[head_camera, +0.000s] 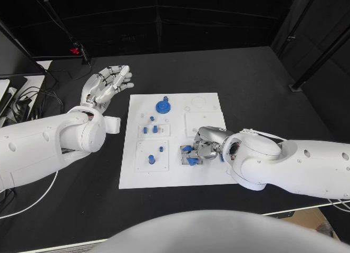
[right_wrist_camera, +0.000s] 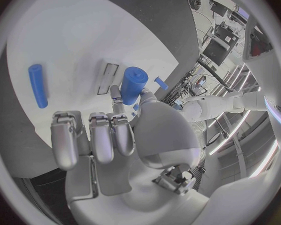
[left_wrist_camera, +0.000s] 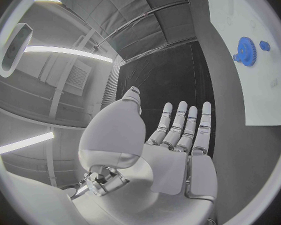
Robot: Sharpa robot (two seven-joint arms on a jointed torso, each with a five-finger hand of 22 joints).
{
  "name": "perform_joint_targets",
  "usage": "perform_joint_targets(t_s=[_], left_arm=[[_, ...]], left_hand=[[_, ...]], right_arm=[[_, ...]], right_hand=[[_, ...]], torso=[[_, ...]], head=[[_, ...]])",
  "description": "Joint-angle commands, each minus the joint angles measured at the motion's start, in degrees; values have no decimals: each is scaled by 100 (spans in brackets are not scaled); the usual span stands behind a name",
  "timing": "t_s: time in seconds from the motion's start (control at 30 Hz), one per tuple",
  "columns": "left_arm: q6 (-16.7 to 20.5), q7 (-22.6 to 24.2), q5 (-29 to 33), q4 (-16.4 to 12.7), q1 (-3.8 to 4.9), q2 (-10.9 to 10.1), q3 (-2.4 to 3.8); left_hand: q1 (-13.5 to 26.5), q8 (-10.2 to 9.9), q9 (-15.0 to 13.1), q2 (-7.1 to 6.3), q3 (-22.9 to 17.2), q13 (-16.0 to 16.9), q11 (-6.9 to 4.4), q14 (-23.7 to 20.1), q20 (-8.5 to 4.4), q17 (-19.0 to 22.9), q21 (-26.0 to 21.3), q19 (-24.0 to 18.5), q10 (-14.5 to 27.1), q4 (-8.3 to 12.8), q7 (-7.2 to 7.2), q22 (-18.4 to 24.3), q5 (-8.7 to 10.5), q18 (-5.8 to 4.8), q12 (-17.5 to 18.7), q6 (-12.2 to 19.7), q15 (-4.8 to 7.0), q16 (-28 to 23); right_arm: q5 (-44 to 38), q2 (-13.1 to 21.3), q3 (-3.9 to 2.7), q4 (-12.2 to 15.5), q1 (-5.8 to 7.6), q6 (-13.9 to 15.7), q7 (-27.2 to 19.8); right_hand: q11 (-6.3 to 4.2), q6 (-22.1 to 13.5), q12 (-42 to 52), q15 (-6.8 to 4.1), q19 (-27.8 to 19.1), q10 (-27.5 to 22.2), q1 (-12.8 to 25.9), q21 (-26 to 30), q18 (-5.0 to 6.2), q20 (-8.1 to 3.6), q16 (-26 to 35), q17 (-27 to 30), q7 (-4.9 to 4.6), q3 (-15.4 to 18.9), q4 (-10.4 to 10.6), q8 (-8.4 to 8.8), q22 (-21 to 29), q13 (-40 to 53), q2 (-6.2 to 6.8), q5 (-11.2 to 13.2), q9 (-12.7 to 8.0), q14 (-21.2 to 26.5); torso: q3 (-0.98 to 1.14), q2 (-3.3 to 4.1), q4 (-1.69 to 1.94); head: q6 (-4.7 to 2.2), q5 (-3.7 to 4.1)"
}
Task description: Assemble the parts on the task board
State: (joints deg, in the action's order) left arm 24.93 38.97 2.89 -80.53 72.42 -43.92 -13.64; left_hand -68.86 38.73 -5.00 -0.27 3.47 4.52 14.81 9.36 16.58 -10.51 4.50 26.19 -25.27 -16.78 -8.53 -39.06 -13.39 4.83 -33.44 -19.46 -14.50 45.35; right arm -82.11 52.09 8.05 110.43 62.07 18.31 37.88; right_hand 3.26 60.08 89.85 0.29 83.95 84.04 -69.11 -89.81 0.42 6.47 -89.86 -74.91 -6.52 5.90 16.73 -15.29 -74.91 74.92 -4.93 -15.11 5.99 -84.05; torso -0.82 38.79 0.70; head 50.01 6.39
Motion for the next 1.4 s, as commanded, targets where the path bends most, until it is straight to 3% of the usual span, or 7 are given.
perform_joint_targets(t_s=[0.03, 0.4, 0.93, 1.1, 1.4], left_arm=[[-63, 800, -1, -2, 6, 8, 6], [-69, 796, -1, 7, 4, 17, 6], [-77, 791, -1, 11, 0, 23, 6], [-82, 790, -1, 9, -2, 22, 6], [-81, 785, -1, -1, -3, 3, 6]], left_hand=[[-13, 25, 7, 56, 41, -6, 2, -45, -2, 8, -29, -31, 38, 2, -835, 10, -23, 7, -29, 47, -13, 39], [-23, 30, 15, 72, 47, -14, 5, -49, -1, 24, -30, -42, 44, 3, -836, 14, -38, 9, -42, 53, -20, 53], [-34, 35, 21, 86, 52, -20, 6, -52, 0, 38, -30, -49, 50, 4, -836, 17, -59, 10, -52, 57, -23, 65], [-39, 37, 23, 89, 53, -22, 7, -53, 0, 42, -29, -49, 52, 4, -836, 15, -67, 11, -56, 58, -24, 69], [-54, 43, 29, 97, 60, -28, 8, -56, 1, 56, -28, -53, 57, 6, -836, 15, -90, 12, -67, 61, -27, 81]], right_arm=[[-89, -25, -1, -12, 6, -67, -3], [-129, -74, -2, -72, 7, -120, 19], [-224, -104, -2, -114, 7, -154, 40], [-238, -108, -2, -108, 7, -85, 7], [-245, -101, -2, -98, 7, -26, -20]], right_hand=[[-41, 53, 15, -49, 605, 596, 62, -19, -42, -28, -14, -1509, -9, 70, 3, 46, -1509, 1508, -17, 74, -4, -595], [-42, 84, 15, -50, 605, 596, 118, -19, -42, -30, -14, -1509, -7, 136, 4, 85, -1509, 1508, -52, 175, 6, -595], [-39, 175, 15, -49, 605, 596, 553, -19, -42, -30, -14, -1509, -11, 578, 5, 246, -1509, 1508, -167, 670, 53, -595], [-35, 193, 15, -46, 605, 596, 823, -19, -42, -28, -14, -1509, -17, 797, 8, 306, -1509, 1508, -205, 969, 72, -595], [-34, 203, 15, -46, 605, 596, 900, -19, -42, -28, -14, -1509, -17, 858, 7, 323, -1509, 1508, -226, 1003, 80, -595]], torso=[[1, -3, 4], [0, -2, -2], [-2, 1, -5], [3, -1, 0], [-3, -1, -4]], head=[[-1, -1], [-1, 2], [-1, 20], [-1, 33], [-1, 35]])
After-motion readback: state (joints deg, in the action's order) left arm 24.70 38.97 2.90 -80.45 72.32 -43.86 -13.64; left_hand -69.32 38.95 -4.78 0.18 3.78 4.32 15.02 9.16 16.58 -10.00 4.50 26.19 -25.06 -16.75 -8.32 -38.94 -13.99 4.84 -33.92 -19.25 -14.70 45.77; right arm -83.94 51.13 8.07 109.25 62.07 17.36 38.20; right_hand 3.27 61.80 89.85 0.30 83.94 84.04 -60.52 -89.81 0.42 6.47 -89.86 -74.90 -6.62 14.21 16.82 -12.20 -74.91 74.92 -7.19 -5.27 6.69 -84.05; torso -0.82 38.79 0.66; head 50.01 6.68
